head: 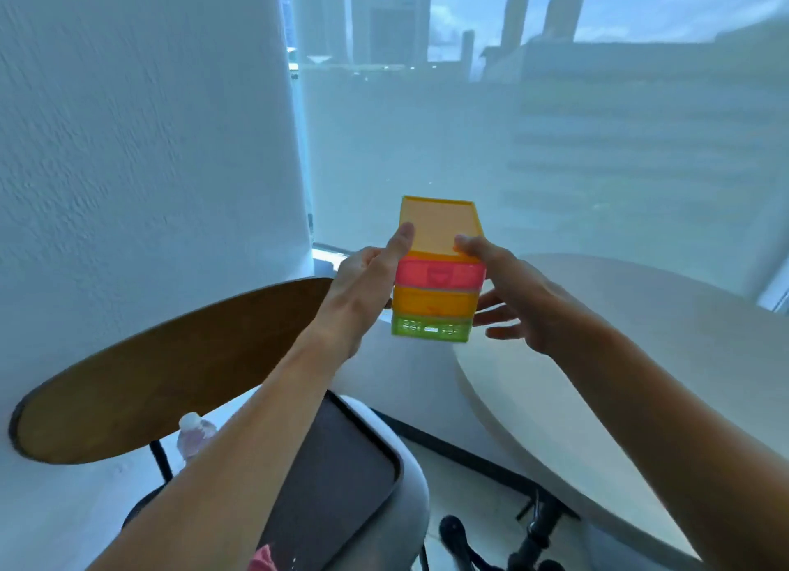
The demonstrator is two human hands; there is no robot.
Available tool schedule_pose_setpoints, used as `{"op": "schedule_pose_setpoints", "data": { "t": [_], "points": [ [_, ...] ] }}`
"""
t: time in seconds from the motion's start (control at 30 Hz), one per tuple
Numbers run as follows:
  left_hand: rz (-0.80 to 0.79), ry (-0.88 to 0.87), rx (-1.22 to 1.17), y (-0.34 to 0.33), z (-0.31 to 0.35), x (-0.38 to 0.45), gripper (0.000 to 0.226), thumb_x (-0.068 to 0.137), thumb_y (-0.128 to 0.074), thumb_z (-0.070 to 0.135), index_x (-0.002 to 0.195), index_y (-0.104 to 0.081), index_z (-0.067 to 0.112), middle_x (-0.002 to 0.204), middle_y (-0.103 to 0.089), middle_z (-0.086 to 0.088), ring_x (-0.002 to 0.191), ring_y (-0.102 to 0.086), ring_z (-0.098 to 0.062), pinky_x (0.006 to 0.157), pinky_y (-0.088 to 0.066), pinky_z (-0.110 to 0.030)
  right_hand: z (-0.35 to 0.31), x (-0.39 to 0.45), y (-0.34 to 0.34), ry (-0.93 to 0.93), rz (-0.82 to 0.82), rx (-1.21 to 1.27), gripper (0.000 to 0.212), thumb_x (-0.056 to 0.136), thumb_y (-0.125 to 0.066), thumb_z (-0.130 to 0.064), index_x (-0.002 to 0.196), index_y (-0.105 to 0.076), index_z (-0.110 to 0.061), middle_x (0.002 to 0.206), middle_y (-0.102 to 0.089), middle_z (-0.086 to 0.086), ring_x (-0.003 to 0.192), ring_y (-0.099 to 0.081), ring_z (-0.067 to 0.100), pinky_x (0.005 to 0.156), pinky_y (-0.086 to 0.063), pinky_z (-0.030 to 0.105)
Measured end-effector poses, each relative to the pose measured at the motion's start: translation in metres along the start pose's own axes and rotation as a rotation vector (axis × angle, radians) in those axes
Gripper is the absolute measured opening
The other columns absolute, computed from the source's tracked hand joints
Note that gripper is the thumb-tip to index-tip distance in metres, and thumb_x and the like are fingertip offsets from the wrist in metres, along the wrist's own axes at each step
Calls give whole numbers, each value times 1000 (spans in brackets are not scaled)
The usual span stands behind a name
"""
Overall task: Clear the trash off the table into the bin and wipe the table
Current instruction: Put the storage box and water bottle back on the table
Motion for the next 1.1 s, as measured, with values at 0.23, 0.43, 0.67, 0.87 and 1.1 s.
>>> {"op": "schedule_pose_setpoints", "data": {
  "t": [0.23, 0.43, 0.67, 0.87, 1.1],
  "points": [
    [-235, -22, 41, -134, 29, 55, 72, 92, -24, 71, 120, -63, 18, 114, -67, -5, 91, -61, -18, 57, -34, -24, 27, 19, 129, -74, 200, 6, 51, 85, -49, -67, 83, -64, -19, 92, -69, 15, 89, -64, 29, 84, -46, 39],
    [-377, 57, 64, -221, 23, 93, 85, 87, -12, 78, 122, -62, 20, 116, -66, -11, 93, -61, -24, 65, -36, -33, 64, 39, 205, -156, 280, 40, 52, 84, -50, -68, 88, -64, -19, 91, -69, 16, 91, -66, 30, 88, -48, 41],
    [-421, 85, 56, -269, 19, 131, 91, 89, -3, 74, 122, -66, 17, 118, -66, -14, 83, -51, -20, 70, -40, -33, 87, 68, 246, -194, 312, 64, 52, 85, -50, -67, 93, -65, -18, 90, -69, 16, 91, -65, 31, 93, -48, 44],
    [-351, 40, 185, -284, 13, 170, 91, 86, 0, 77, 107, -74, 28, 142, -48, -13, 136, -36, -30, 116, -19, -54, 90, 92, 260, -223, 346, 79, 55, 83, -50, -70, 92, -65, -17, 91, -70, 17, 90, -66, 31, 91, -49, 44],
    [-378, 37, 232, -298, 6, 209, 94, 73, 4, 84, 84, -77, 36, 146, -44, -13, 141, -28, -29, 115, -12, -58, 90, 110, 270, -236, 361, 78, 57, 81, -50, -73, 94, -65, -20, 94, -70, 17, 92, -66, 31, 91, -50, 45]
  ]
}}
Point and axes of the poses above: each hand's wrist, its own x-axis towards the middle knuckle, its own y-axis out of the back of the hand, z = x × y, the point moved 7 cm from there along x, towards the middle knuckle
